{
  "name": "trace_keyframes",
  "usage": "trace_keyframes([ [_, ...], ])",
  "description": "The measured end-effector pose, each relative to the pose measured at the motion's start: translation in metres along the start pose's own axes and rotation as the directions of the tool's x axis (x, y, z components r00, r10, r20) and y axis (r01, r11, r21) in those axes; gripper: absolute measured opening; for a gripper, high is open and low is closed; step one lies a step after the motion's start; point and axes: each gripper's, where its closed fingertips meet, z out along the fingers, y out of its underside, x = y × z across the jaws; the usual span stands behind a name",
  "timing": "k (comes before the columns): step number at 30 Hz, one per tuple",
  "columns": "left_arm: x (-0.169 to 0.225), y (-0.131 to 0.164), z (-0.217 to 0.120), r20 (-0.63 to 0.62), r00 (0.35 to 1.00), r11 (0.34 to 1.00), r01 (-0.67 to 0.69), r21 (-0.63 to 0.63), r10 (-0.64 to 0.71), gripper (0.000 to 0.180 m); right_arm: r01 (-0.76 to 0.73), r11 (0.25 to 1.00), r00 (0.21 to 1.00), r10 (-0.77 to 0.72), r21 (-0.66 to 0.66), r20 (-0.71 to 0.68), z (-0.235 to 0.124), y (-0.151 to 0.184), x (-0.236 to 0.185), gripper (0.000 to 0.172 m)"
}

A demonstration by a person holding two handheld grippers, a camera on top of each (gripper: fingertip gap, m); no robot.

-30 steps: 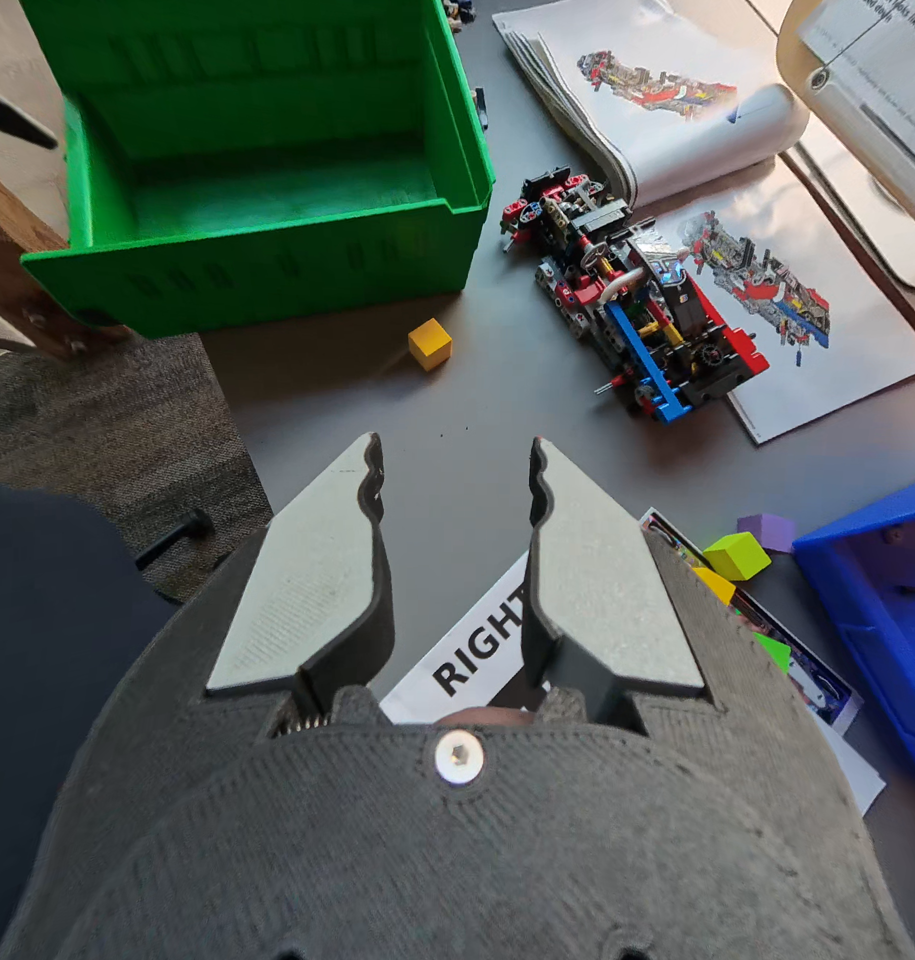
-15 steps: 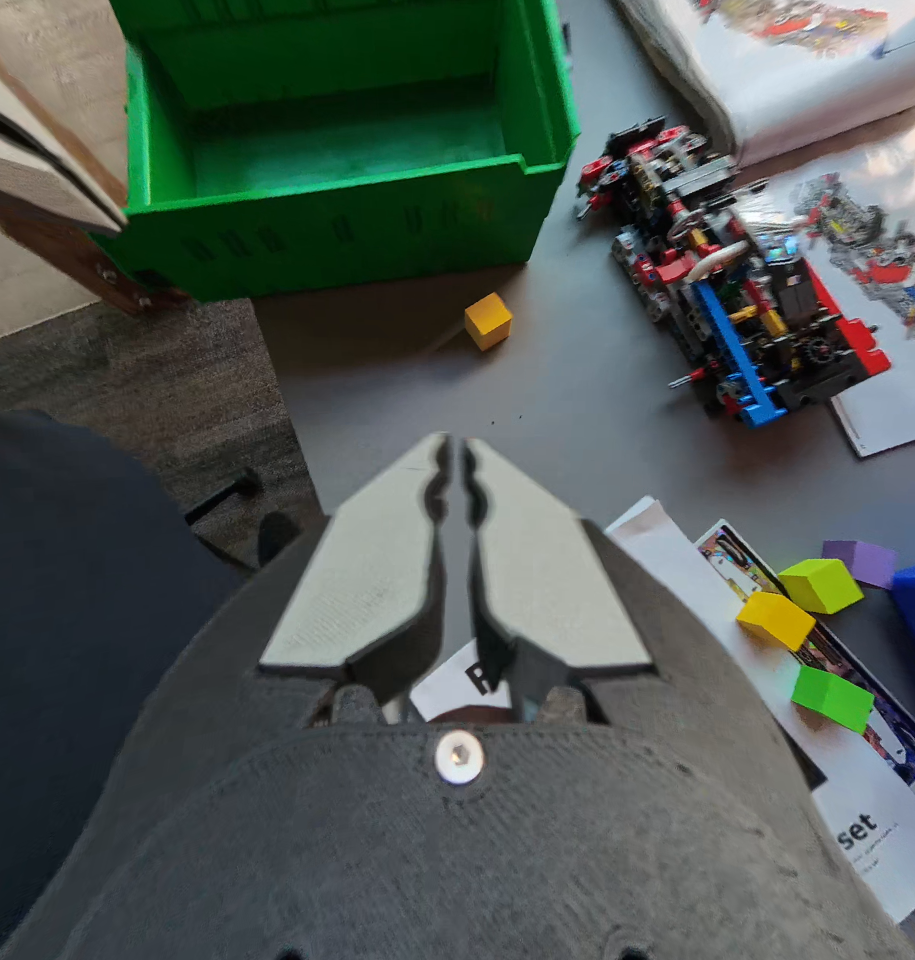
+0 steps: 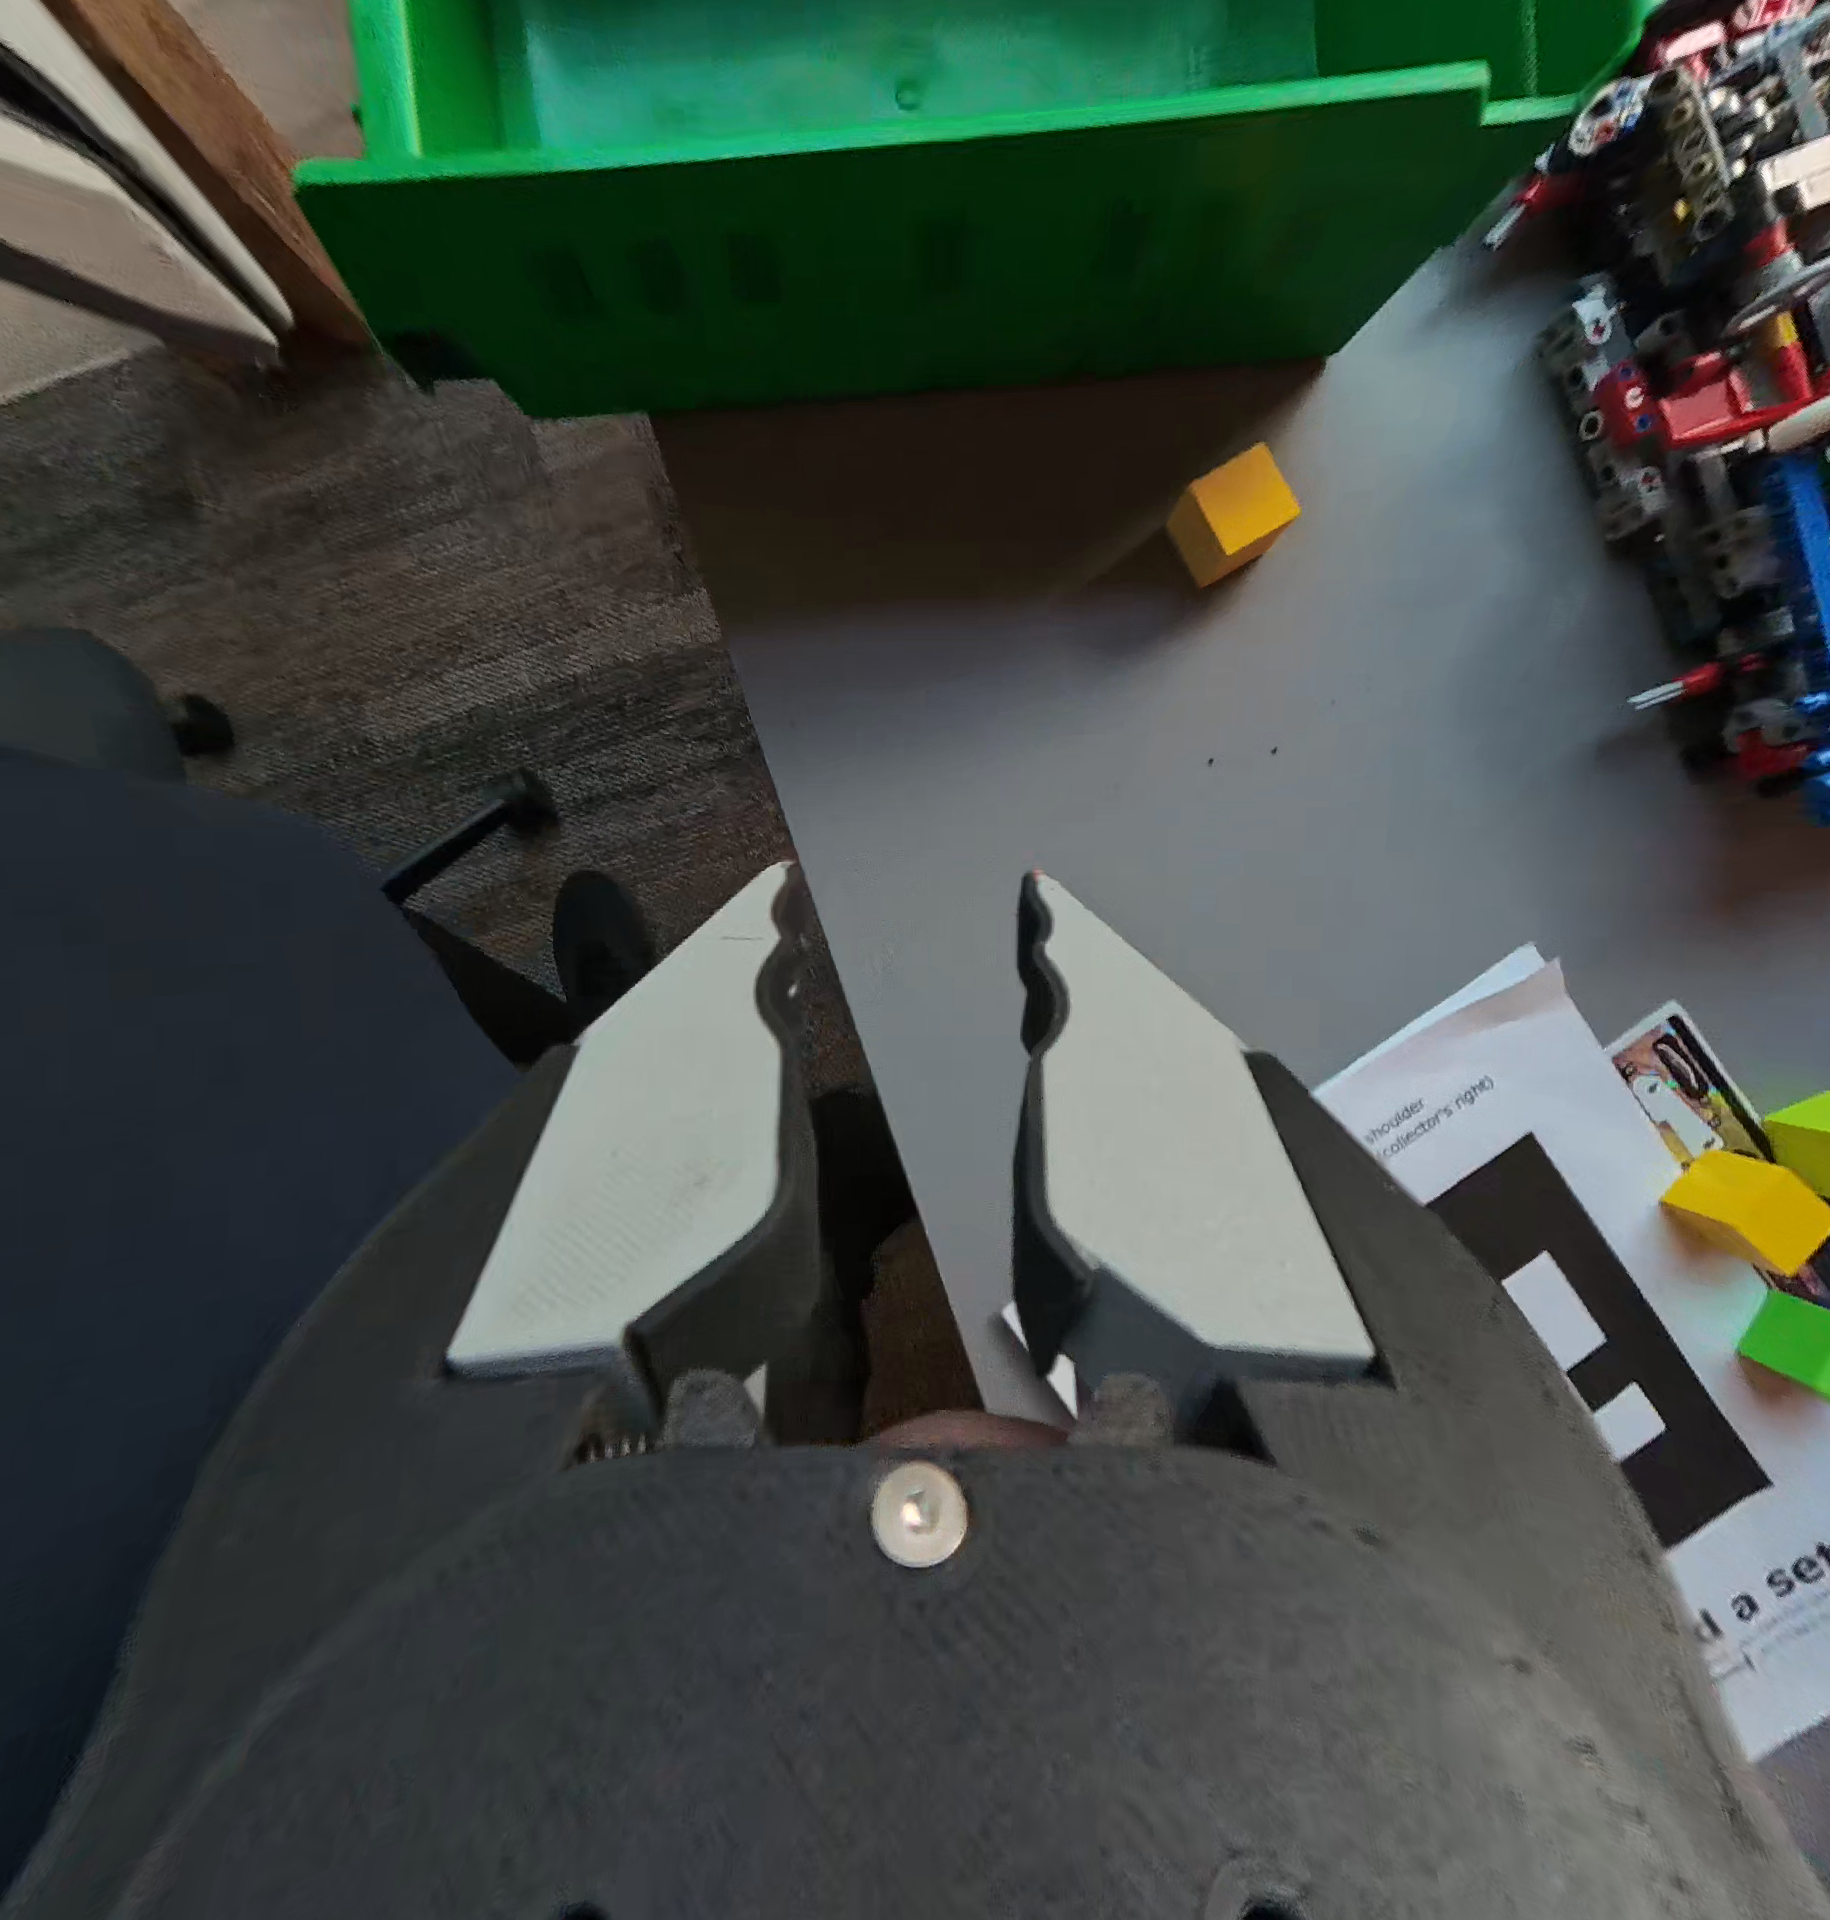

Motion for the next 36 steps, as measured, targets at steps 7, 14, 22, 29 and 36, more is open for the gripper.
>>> trace_keyframes([
  [7,-0.006,0.004,0.002,-0.065,0.995,0.992,-0.079,-0.098,0.072,0.01,-0.02,1.0,0.998,0.021,0.013,-0.054,0.002,0.002,0.009,0.024],
  [14,-0.013,0.016,0.003,-0.003,0.998,0.98,0.067,-0.187,-0.069,0.033,0.014,1.0,1.0,-0.014,-0.012,0.001,0.049,-0.014,0.07,0.046],
  [22,-0.023,0.011,-0.011,0.212,0.952,0.941,0.264,-0.212,-0.22,0.036,0.288,0.957,0.953,-0.283,-0.032,0.111,0.126,-0.061,0.107,0.054],
  [29,-0.009,0.005,-0.001,0.287,0.913,0.905,0.359,-0.226,-0.29,0.034,0.343,0.939,0.915,-0.342,0.034,0.215,0.143,-0.064,0.1,0.053],
  [36,-0.001,-0.003,0.01,0.311,0.903,0.891,0.38,-0.248,-0.298,0.035,0.368,0.929,0.892,-0.367,0.049,0.265,0.151,-0.061,0.099,0.053],
])
